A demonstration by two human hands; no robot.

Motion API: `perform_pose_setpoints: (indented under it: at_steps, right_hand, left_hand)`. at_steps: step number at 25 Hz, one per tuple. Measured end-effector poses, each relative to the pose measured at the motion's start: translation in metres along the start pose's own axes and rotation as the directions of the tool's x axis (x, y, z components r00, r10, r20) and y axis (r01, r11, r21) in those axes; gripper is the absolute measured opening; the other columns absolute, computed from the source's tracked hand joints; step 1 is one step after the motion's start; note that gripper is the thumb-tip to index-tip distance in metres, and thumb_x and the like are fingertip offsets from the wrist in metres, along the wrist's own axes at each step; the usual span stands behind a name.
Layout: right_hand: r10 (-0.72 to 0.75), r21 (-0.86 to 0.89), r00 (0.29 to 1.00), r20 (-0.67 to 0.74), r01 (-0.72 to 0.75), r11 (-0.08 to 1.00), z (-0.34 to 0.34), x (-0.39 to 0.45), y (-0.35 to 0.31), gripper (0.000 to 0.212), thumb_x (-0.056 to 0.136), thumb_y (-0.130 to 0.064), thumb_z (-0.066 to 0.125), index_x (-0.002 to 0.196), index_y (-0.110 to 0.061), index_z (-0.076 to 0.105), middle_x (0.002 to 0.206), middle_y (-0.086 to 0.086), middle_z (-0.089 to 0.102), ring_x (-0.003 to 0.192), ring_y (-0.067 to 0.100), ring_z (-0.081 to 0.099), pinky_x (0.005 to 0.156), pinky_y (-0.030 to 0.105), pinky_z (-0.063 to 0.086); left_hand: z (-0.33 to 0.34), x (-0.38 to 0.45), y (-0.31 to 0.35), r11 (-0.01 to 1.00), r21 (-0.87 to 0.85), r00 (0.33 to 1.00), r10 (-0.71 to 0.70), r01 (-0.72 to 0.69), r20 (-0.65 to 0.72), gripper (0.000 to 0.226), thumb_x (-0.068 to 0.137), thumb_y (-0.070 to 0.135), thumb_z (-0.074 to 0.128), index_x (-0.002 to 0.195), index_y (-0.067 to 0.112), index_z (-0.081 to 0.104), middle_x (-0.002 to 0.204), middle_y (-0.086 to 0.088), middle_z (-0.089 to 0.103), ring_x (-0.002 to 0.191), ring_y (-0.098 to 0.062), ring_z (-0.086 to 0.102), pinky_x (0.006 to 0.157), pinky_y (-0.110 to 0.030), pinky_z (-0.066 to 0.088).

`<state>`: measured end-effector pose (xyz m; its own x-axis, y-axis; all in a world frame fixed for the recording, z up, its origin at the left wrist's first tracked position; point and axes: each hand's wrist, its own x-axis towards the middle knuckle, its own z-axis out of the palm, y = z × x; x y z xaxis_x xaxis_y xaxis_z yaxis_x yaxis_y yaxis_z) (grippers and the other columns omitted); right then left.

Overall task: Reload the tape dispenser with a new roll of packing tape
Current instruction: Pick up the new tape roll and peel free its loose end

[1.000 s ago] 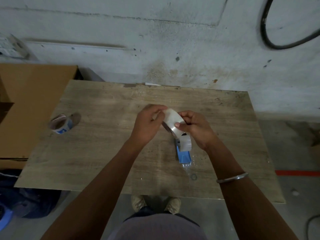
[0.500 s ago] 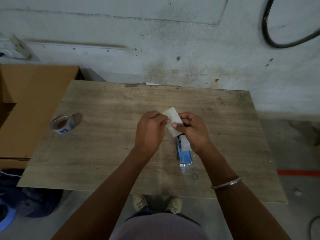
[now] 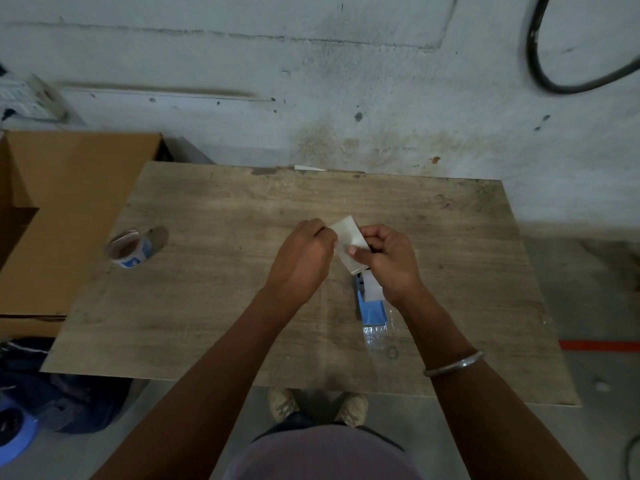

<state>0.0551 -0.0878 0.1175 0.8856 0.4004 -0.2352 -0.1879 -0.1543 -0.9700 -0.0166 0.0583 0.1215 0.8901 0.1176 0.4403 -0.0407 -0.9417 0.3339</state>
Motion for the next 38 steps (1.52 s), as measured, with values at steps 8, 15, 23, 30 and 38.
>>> perform_pose_setpoints:
  at_steps: [8, 15, 23, 30, 38]
  right_hand:
    - [0.005, -0.032, 1.0, 0.017, -0.004, 0.999, -0.003, 0.003, -0.004, 0.03, 0.079, 0.001, 0.075, 0.108, -0.004, 0.068, 0.092, 0.005, 0.076, 0.074, 0.009, 0.073, 0.058, 0.018, 0.053]
    - [0.004, -0.075, 0.996, 0.092, 0.002, 0.997, -0.012, 0.007, -0.007, 0.028, 0.078, 0.009, 0.07, 0.102, -0.005, 0.071, 0.087, 0.005, 0.076, 0.072, 0.012, 0.07, 0.061, 0.022, 0.053]
    - [0.025, 0.059, 0.989, 0.147, -0.034, 0.998, -0.017, 0.013, -0.004, 0.031, 0.071, 0.015, 0.062, 0.091, -0.005, 0.074, 0.083, 0.008, 0.073, 0.073, 0.019, 0.067, 0.065, 0.028, 0.051]
    - [0.011, 0.036, 0.989, 0.146, -0.017, 0.999, -0.018, 0.014, -0.009, 0.029, 0.074, 0.011, 0.061, 0.092, -0.007, 0.074, 0.085, 0.008, 0.073, 0.076, 0.018, 0.068, 0.067, 0.031, 0.054]
    - [0.034, -0.053, 0.995, 0.092, -0.029, 0.998, -0.013, 0.016, -0.009, 0.027, 0.073, 0.01, 0.066, 0.091, -0.008, 0.074, 0.082, 0.004, 0.073, 0.07, 0.014, 0.067, 0.064, 0.028, 0.051]
  left_hand:
    - [-0.003, 0.006, 0.007, 0.997, 0.067, 0.994, -0.033, 0.026, 0.1, 0.005, 0.083, 0.002, 0.067, 0.083, -0.002, 0.064, 0.084, -0.016, 0.063, 0.08, -0.031, 0.06, 0.069, -0.037, 0.052]
    - [0.001, 0.008, -0.001, 0.993, -0.06, 0.989, -0.093, 0.1, 0.119, 0.01, 0.093, 0.008, 0.055, 0.093, 0.001, 0.062, 0.094, -0.013, 0.059, 0.085, -0.025, 0.055, 0.074, -0.038, 0.051]
    - [-0.006, 0.016, -0.013, 0.64, -0.575, 0.86, -0.41, 0.509, 0.305, 0.009, 0.09, 0.013, 0.065, 0.094, 0.012, 0.073, 0.088, 0.005, 0.072, 0.081, -0.007, 0.066, 0.076, -0.023, 0.053]
    - [-0.007, 0.007, -0.009, 0.772, -0.548, 0.945, -0.235, 0.323, 0.227, 0.022, 0.076, 0.02, 0.083, 0.096, 0.015, 0.078, 0.091, 0.004, 0.07, 0.078, -0.008, 0.068, 0.072, -0.022, 0.056]
    - [0.004, 0.001, 0.004, 0.93, -0.285, 0.973, -0.223, 0.232, 0.062, 0.004, 0.081, 0.012, 0.074, 0.079, 0.014, 0.076, 0.073, 0.001, 0.067, 0.063, -0.01, 0.059, 0.061, -0.03, 0.051]
